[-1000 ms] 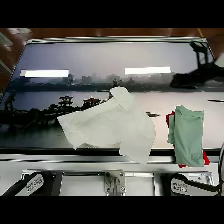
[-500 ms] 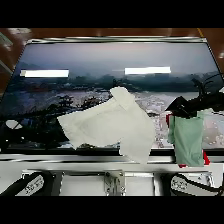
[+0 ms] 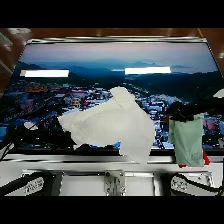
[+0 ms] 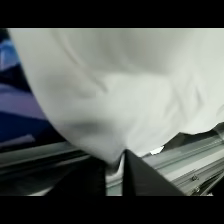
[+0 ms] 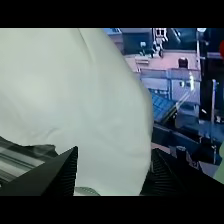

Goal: Fold the shirts.

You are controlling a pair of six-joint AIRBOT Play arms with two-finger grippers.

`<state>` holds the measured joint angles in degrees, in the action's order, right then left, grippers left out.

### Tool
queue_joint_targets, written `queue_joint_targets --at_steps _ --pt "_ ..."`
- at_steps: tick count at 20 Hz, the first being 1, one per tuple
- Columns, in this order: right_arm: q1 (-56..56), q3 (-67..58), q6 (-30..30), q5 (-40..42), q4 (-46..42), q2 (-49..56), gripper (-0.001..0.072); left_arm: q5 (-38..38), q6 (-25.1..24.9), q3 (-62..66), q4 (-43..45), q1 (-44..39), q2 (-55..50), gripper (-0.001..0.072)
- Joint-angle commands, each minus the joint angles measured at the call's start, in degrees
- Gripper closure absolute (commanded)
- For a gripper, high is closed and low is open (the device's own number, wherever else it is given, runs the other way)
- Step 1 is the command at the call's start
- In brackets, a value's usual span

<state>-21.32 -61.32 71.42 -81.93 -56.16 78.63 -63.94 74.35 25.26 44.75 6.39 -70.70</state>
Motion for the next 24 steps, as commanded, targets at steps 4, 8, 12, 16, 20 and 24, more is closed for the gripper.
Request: queue_joint_targets --at_steps 4,8,12,16,20,24 --pt "0.1 12.5 -0.6 4.6 0.1 0.0 0.003 -0.1 -2.7 1.2 -2.0 -0.4 -1.0 0.0668" --pt "1.4 17.9 -0.7 12.0 4.7 0.8 0.0031 -2.1 -4.9 3.0 -1.9 -0.3 -0.1 0.0668" --pt "8.7 18.1 -1.9 15.3 5.8 5.5 0.0031 -3.0 -4.7 5.2 -2.0 -0.3 -0.1 0.0669" --pt "11.8 15.1 -1.4 17.1 10.6 4.9 0.0663 -3.7 -4.7 10.6 -1.6 -0.3 1.6 0.0673" --pt "11.8 -0.7 -12.5 13.5 19.0 -9.2 0.0664 -3.6 -4.5 31.6 3.9 -0.3 13.7 0.0673" --pt "11.8 -25.1 -13.2 28.6 15.5 -27.8 0.0664 2.2 -4.5 64.3 9.0 -0.3 24.7 0.067"
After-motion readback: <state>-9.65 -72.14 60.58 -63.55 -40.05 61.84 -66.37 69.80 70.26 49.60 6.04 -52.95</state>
